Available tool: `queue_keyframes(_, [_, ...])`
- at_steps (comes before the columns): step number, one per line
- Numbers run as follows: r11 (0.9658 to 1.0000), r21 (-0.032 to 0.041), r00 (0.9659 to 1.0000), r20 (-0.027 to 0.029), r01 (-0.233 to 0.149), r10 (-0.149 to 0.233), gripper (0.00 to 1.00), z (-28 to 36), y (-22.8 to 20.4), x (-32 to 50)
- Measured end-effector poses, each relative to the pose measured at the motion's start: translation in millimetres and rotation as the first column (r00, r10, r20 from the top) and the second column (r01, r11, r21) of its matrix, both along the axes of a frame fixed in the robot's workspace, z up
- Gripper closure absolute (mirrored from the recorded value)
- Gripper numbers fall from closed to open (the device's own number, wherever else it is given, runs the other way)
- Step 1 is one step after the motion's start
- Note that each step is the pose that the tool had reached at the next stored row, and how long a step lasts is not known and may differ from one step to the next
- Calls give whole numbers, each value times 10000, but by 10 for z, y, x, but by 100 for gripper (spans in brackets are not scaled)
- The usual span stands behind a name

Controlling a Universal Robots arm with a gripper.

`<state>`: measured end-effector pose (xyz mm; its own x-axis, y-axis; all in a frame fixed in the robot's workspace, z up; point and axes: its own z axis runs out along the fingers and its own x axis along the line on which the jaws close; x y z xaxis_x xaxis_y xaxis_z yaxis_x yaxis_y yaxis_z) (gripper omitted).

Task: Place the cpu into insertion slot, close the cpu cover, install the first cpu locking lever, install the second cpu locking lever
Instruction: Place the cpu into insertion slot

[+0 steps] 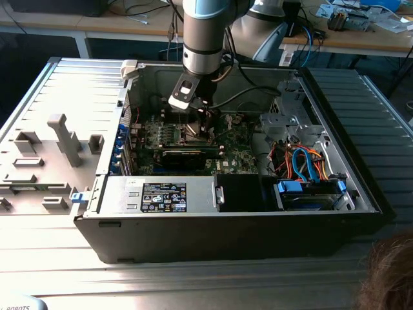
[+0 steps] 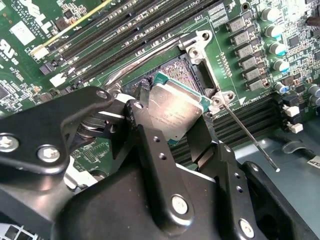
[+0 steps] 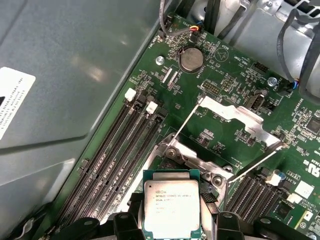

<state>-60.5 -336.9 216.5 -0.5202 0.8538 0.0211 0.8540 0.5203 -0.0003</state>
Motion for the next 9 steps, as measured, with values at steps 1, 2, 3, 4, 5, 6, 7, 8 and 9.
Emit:
queue_keyframes(1, [10000, 0, 10000, 0, 34, -34, 46, 0, 0, 0])
queue_keyframes(2, [9999, 0, 9999, 0, 102, -102, 46, 0, 0, 0])
queue_keyframes(3, [9998, 0, 9998, 0, 184, -184, 46, 0, 0, 0])
queue_keyframes(4, [9997, 0, 9997, 0, 257, -257, 46, 0, 0, 0])
queue_keyframes(5, [9995, 0, 9995, 0, 329, -329, 46, 0, 0, 0])
queue_keyframes(6, [9991, -1, 9991, 0, 421, -421, 46, 0, 0, 0])
queue_keyframes(7, [9986, -1, 9986, 0, 521, -521, 46, -1, 0, 0])
queue_keyframes(8, [9981, -1, 9981, -1, 620, -620, 46, -1, 0, 0])
queue_keyframes(9, [9974, -1, 9974, 0, 718, -718, 46, -2, 0, 0])
